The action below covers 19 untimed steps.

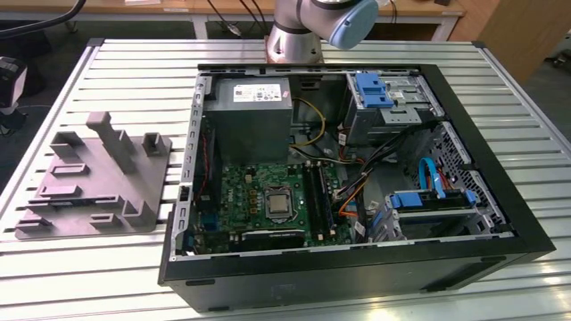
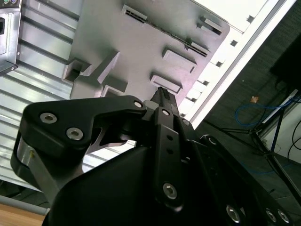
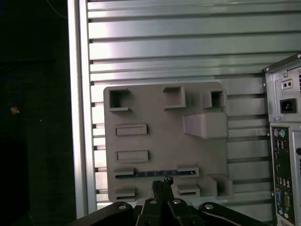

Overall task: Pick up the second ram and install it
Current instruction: 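Pick up the second ram and move it above second insertion slot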

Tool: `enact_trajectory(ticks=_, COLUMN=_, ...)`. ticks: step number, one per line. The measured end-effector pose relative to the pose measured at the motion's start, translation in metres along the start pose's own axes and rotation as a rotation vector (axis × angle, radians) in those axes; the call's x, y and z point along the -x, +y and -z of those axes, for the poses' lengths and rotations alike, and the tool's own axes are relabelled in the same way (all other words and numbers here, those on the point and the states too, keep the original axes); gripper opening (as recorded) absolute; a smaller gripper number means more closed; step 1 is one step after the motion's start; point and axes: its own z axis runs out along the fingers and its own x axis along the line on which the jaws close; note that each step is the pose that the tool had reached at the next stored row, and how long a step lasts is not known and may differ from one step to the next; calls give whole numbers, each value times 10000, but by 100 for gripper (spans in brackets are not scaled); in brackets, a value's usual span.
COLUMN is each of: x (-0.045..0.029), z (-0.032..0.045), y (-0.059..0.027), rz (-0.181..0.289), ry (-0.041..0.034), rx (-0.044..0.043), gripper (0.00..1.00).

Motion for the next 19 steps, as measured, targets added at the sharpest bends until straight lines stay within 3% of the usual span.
enact_trajectory(ticks=5, x=-1, z=-26, y=-1, rz=69, ry=3, rx=2, gripper=10)
enact_trajectory(ticks=15, x=-6, z=-172, y=-9, rz=164, ry=9, rx=3, gripper=10)
enact_trajectory(ticks=16, x=-11, z=-265, y=-13, rz=191, ry=9, rx=4, gripper=10)
enact_trajectory(ticks=19, x=-23, z=-323, y=-20, rz=223, ry=10, rx=6, gripper=10)
